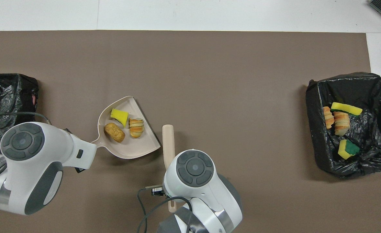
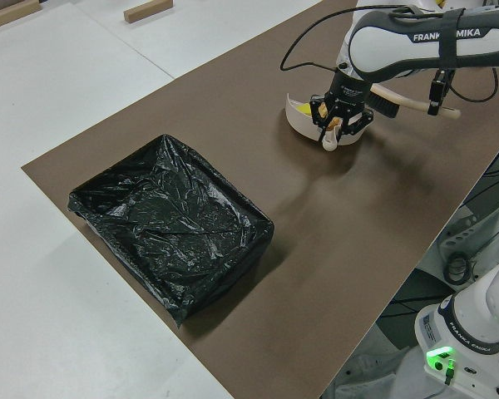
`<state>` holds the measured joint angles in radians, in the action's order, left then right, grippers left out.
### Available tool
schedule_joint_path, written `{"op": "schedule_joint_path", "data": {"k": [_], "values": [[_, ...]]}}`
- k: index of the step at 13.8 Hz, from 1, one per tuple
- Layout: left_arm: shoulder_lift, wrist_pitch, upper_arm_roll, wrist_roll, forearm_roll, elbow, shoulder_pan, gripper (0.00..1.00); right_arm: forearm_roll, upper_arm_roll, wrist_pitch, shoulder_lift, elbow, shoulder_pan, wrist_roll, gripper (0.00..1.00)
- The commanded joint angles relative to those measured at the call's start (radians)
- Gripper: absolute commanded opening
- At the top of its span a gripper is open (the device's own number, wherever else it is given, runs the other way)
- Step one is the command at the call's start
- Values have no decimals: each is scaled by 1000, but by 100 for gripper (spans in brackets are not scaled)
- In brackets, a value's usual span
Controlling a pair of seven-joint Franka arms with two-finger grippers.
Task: Sweep and dump trash in bin
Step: 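Carry the loaded dustpan to the left gripper's bin while the right gripper lowers the brush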
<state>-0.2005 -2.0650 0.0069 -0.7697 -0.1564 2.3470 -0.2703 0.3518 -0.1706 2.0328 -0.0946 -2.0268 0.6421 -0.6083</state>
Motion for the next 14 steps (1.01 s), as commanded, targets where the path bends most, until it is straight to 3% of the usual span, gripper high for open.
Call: {"op": "schedule_joint_path", "data": {"k": [1, 5, 9, 12, 14], "values": [[-52, 42, -2, 7, -5, -9, 63, 0, -31, 0, 23, 90, -114, 53, -108, 0], [-63, 60, -1, 10, 23, -61, 129, 0, -30, -3, 44, 168, -228, 111, -172, 0], [-54, 109, -1, 79, 128, -147, 278, 0, -31, -3, 162, 130, -270, 188, -235, 0], [-53, 221, 12, 116, 136, -262, 312, 0, -31, -3, 268, 52, -260, 192, -217, 0], [-50, 226, 12, 118, 136, -273, 344, 0, -30, -1, 277, 36, -262, 214, -217, 0]]}}
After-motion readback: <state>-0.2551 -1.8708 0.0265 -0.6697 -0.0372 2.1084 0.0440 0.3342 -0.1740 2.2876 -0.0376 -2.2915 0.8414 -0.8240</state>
